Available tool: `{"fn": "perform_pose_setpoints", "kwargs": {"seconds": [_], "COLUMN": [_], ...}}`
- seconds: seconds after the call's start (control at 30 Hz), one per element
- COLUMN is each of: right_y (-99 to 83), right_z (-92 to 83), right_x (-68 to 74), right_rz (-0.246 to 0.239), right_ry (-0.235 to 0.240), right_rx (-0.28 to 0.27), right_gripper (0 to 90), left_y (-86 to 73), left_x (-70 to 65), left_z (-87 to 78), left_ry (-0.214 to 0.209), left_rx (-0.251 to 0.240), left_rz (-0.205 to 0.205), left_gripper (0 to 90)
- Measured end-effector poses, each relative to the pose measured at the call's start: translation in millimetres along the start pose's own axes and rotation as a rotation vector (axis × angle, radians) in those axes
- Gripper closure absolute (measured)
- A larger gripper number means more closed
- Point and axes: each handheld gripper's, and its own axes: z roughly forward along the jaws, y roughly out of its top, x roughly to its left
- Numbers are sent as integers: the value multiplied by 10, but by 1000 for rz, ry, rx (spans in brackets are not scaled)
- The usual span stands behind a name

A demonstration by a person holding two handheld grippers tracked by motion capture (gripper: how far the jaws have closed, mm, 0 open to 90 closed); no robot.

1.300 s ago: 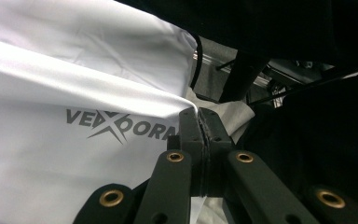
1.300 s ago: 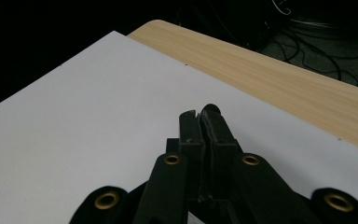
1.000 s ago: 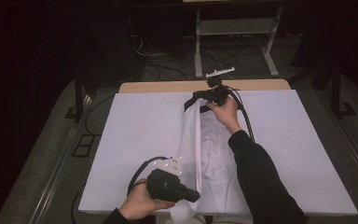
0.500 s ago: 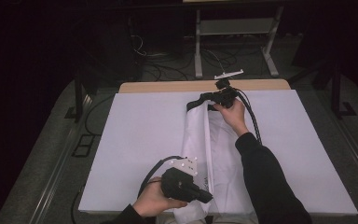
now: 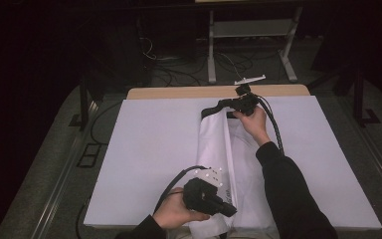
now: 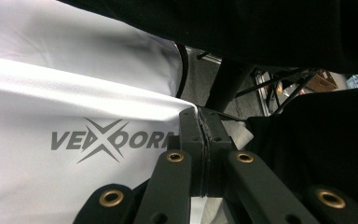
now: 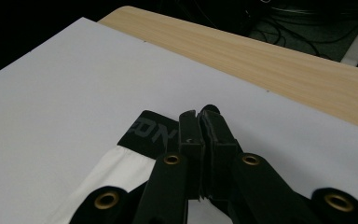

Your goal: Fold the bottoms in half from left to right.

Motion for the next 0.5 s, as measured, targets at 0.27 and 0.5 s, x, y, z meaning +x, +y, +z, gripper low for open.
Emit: {"fn": "perform_pose_setpoints", "kwargs": {"seconds": [0.27, 0.5], "right_y": [-39, -62], "right_z": [-61, -205], "right_x": [-98, -249], "right_rz": [4, 18], "right_ry": [-5, -18], "right_rx": [-2, -13], "right_gripper": [856, 856], "left_y": [116, 275], "left_x": [44, 68], "left_z": [141, 315], "left_ry": [-9, -23], "left_rx": [6, -3], "left_rz": [6, 24], "left_gripper": [884, 884]}}
